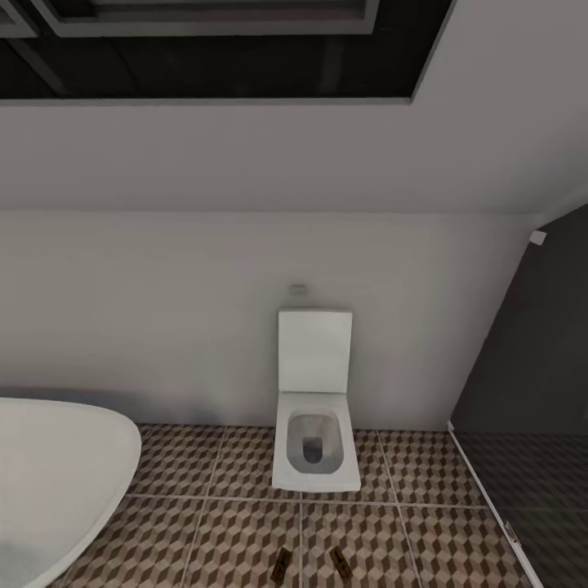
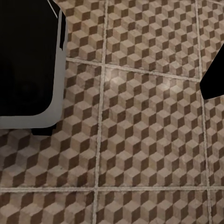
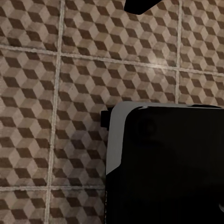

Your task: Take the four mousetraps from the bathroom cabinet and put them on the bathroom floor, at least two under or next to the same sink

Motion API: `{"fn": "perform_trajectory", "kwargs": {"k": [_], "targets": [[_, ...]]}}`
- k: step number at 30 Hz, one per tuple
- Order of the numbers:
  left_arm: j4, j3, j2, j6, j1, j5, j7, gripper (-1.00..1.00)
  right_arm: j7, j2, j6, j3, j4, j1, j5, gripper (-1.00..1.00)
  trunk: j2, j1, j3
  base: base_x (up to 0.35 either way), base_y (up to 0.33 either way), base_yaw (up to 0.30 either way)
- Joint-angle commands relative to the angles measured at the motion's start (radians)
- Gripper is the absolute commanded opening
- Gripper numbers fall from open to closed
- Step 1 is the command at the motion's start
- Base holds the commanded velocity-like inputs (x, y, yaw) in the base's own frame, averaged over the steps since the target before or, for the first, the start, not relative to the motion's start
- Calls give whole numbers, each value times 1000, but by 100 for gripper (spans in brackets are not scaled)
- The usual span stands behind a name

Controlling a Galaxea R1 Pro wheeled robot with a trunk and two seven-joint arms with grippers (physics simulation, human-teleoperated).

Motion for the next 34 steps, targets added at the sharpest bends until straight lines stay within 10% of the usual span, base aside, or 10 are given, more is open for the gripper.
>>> {"fn": "perform_trajectory", "kwargs": {"k": [1, 34], "targets": [[2, -6, -1, -3, -1, 3, 1, 100, 2, 0, -4, 8, 1, -1, -11, 100, -2, 1, -2, 0, 0, 0], [3, -6, -1, -3, 0, 3, 1, 100, 2, 1, -4, 8, 1, -1, -12, 100, -2, 1, -2, 0, 0, 0]]}}
